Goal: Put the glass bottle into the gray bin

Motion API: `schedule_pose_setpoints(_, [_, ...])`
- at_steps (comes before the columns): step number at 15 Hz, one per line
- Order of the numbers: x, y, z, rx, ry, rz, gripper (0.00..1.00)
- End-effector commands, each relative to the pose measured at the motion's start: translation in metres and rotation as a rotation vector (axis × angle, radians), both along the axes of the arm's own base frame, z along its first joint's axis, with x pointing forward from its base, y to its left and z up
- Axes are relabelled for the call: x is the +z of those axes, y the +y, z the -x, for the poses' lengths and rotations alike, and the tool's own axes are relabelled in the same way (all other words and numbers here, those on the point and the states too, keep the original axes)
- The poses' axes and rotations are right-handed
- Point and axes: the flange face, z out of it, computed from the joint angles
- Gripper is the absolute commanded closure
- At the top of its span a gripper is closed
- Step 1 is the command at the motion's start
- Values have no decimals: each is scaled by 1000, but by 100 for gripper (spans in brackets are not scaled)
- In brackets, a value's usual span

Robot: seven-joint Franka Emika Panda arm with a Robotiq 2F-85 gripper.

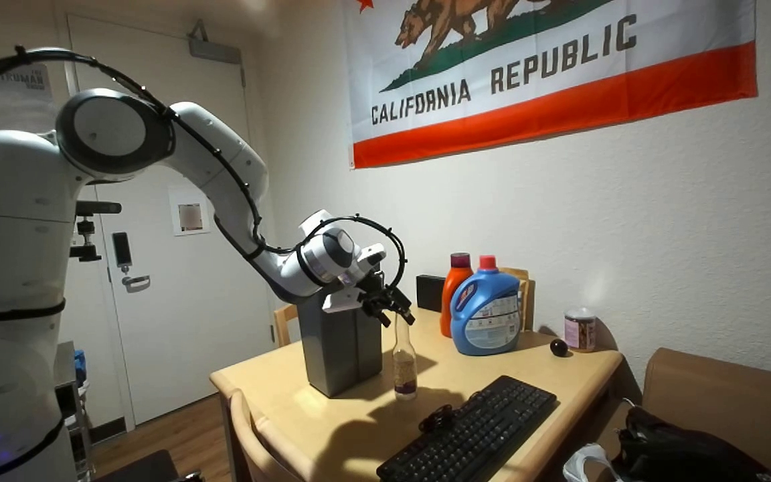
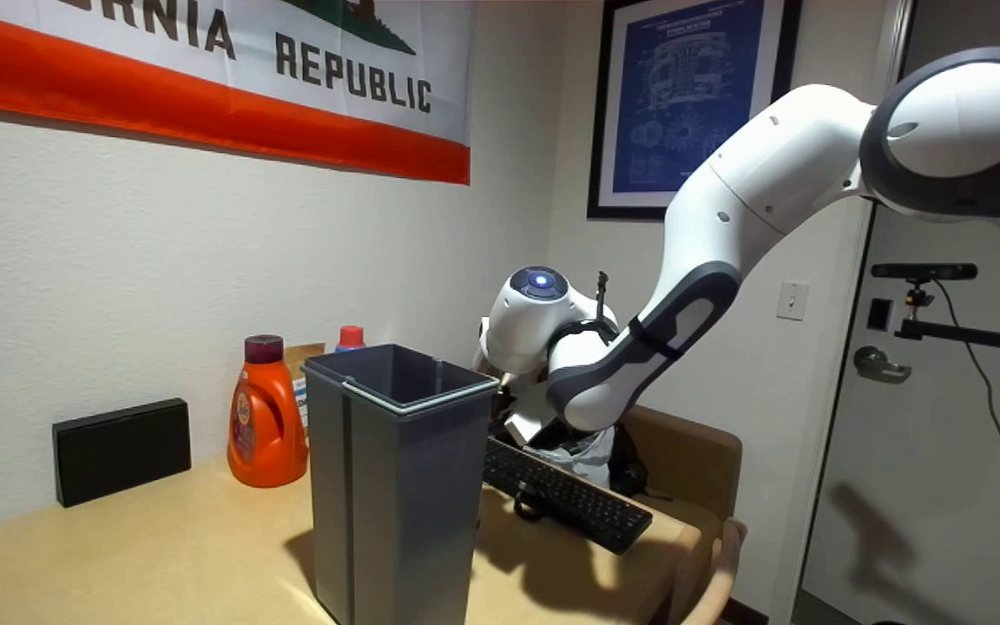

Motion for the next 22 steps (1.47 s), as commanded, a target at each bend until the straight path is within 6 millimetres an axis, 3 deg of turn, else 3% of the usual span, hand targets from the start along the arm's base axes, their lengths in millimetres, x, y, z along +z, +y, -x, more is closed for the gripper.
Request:
schedule_pose_setpoints(1, [1,-8,-8,39,-32,-5,0])
schedule_pose_setpoints(9, [-3,-1,-10,83,-21,6,1])
schedule_pose_setpoints(10, [-4,-1,-11,86,-20,6,8])
schedule_pose_setpoints(14, [-3,-1,-12,99,-18,9,17])
schedule_pose_setpoints(16, [-3,-2,-12,99,-18,8,41])
schedule_pose_setpoints(17, [-2,-4,-13,98,-20,8,43])
schedule_pose_setpoints(22, [4,-9,-16,93,-36,-4,81])
